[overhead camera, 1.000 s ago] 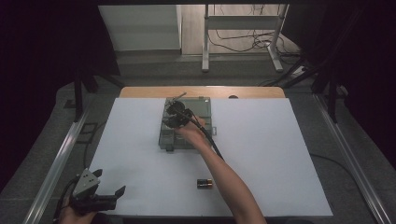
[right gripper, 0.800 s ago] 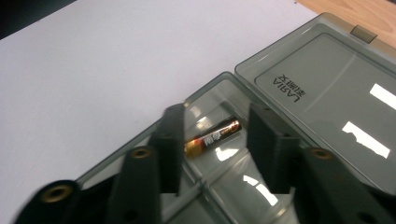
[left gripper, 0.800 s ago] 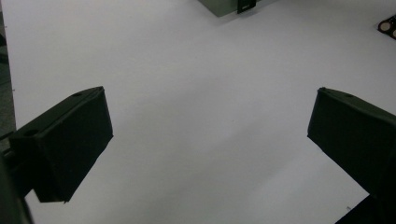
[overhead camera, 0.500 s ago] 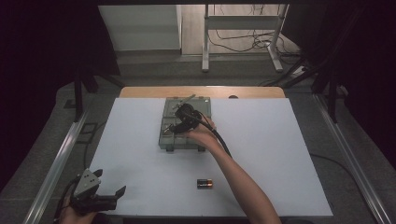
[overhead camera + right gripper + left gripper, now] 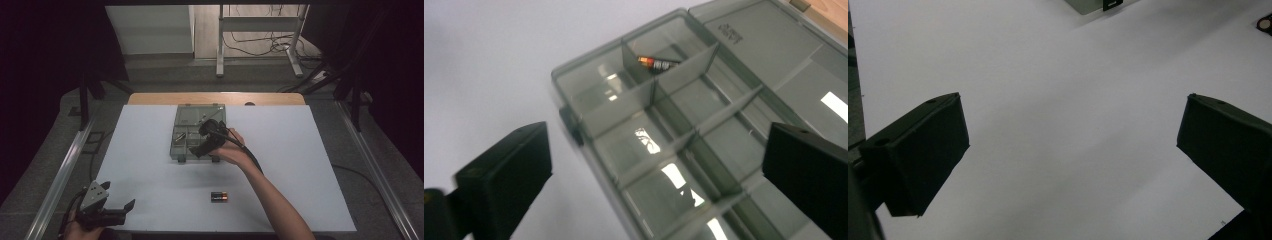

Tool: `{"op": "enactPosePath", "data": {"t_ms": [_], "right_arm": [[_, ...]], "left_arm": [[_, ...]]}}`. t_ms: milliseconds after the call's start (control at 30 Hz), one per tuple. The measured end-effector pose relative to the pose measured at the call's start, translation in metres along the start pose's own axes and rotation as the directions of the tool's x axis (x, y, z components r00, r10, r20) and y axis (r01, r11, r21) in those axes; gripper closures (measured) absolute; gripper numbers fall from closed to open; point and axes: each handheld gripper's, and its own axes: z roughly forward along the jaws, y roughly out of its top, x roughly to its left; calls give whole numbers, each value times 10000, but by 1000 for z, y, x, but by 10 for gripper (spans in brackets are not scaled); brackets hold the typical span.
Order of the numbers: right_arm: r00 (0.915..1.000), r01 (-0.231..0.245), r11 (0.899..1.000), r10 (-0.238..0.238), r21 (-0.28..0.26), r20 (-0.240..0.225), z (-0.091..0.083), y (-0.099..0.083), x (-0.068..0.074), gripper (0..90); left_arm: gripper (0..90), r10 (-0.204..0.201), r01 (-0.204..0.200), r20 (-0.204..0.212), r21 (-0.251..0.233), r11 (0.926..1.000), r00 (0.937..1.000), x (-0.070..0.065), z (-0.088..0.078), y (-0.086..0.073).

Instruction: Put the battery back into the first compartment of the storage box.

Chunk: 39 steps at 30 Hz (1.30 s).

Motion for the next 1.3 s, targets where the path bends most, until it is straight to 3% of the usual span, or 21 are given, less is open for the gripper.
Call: {"op": "enactPosePath", "data": {"t_ms": [133, 433, 567, 667, 800, 1000, 1100, 1300], "right_arm": [[9999, -80, 10000, 80, -41, -86, -9, -11, 1, 0], [9964, -338, 9994, 345, 102, -779, -29, -32, 8, 0], [9861, -663, 9978, 653, -15, -1526, -38, -43, 13, 0], [9828, -785, 9969, 762, -66, -1684, -45, -49, 17, 0], [9857, -799, 9968, 805, 102, -1483, -52, -58, 22, 0], [9887, -847, 9906, 969, 1075, -1139, -56, -74, 31, 0], [9953, -503, 9901, 606, 1309, -756, -58, -82, 37, 6], [9995, -138, 9871, 182, 1597, -264, -59, -97, 51, 153]], "left_arm": [[10, 40, -40, -7, 30, 10000, 10000, -1, 0, 0], [12, 123, -122, -48, 93, 9999, 9999, -2, 1, 1], [12, 176, -175, -77, 135, 9998, 9998, -2, 1, 1], [12, 187, -186, -83, 145, 9997, 9998, -2, 1, 1], [12, 174, -173, -85, 132, 9998, 9998, -2, 1, 1], [12, 187, -186, -92, 82, 9998, 9998, -2, 1, 1], [12, 189, -189, -88, 70, 9998, 9998, -3, 1, 1], [12, 163, -162, -74, 78, 9998, 9998, -2, 1, 1]]}}
